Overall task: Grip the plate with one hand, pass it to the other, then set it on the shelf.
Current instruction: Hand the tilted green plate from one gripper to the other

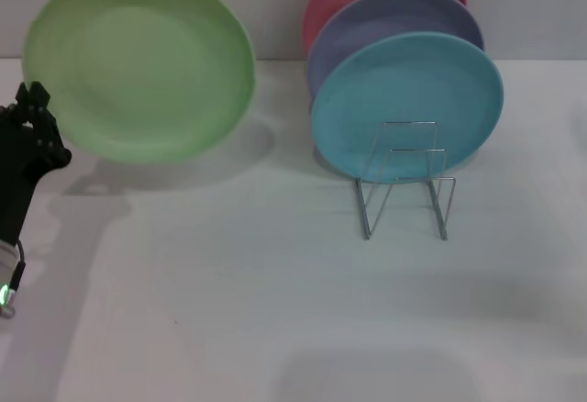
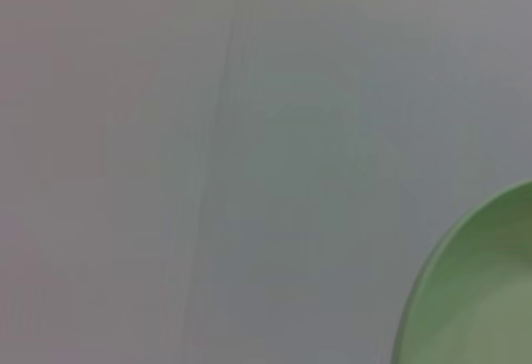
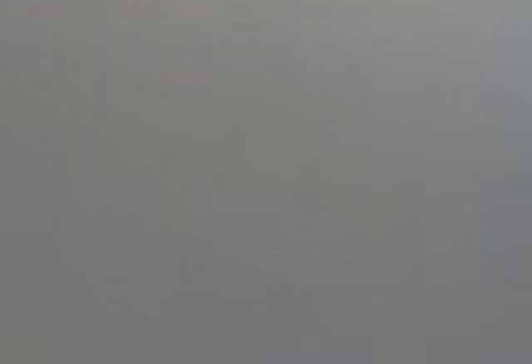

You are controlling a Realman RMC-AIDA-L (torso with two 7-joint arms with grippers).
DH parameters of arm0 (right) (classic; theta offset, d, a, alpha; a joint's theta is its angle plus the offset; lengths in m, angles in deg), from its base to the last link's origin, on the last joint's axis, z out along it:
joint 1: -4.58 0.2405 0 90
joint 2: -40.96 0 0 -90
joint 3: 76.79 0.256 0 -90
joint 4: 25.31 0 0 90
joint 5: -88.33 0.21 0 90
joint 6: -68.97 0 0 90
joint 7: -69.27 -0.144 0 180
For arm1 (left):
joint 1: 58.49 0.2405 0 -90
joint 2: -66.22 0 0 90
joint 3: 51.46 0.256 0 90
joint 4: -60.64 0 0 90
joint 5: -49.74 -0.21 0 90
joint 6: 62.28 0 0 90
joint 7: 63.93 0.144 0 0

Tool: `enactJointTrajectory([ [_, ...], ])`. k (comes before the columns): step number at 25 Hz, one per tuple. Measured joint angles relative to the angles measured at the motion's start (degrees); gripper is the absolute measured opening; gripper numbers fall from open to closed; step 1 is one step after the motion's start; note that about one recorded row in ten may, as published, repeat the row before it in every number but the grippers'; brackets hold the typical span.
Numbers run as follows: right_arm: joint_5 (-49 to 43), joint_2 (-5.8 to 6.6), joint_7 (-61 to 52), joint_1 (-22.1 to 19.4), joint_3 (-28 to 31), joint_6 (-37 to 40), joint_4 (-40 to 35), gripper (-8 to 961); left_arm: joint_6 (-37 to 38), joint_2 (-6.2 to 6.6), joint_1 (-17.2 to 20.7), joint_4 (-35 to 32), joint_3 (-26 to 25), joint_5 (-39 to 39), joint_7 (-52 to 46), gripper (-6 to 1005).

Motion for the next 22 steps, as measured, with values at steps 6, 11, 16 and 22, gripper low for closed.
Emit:
enactJointTrajectory([
  [6,0.0,-0.14,3.5,-2.4,-9.3,5.0,0.1,679,4.1,-0.29,0.7,-2.1,2.7,0.5,0.2,32],
  [11,-0.1,-0.37,4.3,-5.4,-19.5,7.0,2.2,679,6.0,-0.53,1.2,-2.6,6.0,4.4,3.2,32],
  [16,-0.1,-0.42,3.9,-6.6,-29.9,4.5,5.9,679,9.0,-0.54,1.9,-0.5,13.4,14.7,13.9,32],
  [22,-0.2,-0.27,2.6,-5.2,-40.4,-3.8,11.0,680,12.4,-0.54,1.6,0.2,19.3,24.1,19.7,32],
])
